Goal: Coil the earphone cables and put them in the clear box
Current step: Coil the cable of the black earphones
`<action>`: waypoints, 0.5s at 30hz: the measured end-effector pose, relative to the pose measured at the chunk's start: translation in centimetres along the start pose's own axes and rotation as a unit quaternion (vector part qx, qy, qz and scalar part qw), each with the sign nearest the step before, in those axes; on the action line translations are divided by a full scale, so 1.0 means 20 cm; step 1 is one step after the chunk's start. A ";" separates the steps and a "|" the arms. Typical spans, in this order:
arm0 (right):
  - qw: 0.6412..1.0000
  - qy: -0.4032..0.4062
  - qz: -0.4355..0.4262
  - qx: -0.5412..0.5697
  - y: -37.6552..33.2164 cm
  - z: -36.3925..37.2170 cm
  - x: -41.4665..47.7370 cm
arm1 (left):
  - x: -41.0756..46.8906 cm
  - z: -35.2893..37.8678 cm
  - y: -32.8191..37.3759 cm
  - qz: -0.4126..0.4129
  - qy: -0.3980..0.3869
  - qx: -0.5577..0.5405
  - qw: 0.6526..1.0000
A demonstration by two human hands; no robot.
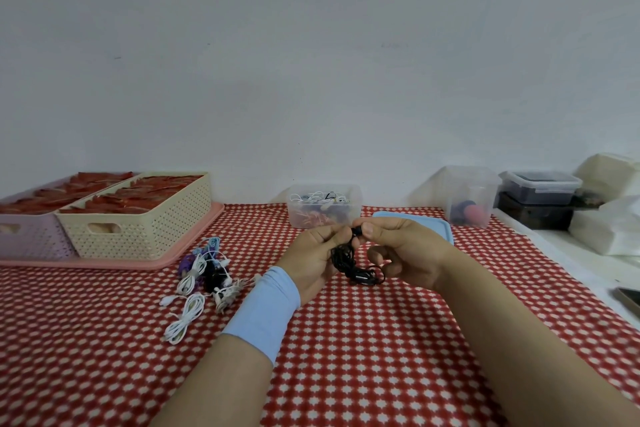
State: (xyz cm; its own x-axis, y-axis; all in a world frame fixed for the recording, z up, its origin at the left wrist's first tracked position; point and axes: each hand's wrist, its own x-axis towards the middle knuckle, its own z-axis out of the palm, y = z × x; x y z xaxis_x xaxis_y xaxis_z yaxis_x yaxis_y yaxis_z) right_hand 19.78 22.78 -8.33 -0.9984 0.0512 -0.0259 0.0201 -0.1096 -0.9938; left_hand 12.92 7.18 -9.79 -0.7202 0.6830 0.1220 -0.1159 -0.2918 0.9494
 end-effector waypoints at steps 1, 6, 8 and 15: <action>1.000 0.002 0.006 0.005 -0.01 0.00 0.00 | 0.00 0.00 0.00 -0.001 0.000 -0.001 1.000; 0.999 0.011 0.034 -0.007 -0.02 -0.02 -0.01 | 0.00 0.01 0.00 -0.010 -0.003 0.017 1.000; 0.998 0.023 0.046 -0.020 -0.03 -0.03 -0.02 | 0.00 0.00 0.00 -0.014 -0.007 0.029 0.999; 0.993 0.046 0.106 -0.028 -0.03 -0.03 -0.03 | 0.01 -0.02 -0.03 -0.020 -0.022 0.060 0.998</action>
State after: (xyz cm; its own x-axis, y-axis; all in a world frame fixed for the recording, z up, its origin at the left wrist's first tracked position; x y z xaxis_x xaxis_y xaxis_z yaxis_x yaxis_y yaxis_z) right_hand 20.38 23.43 -7.76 -0.9626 0.1230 -0.2415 0.2342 -0.0714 -0.9696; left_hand 12.57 7.20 -10.38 -0.6858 0.7218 0.0934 -0.0598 -0.1838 0.9811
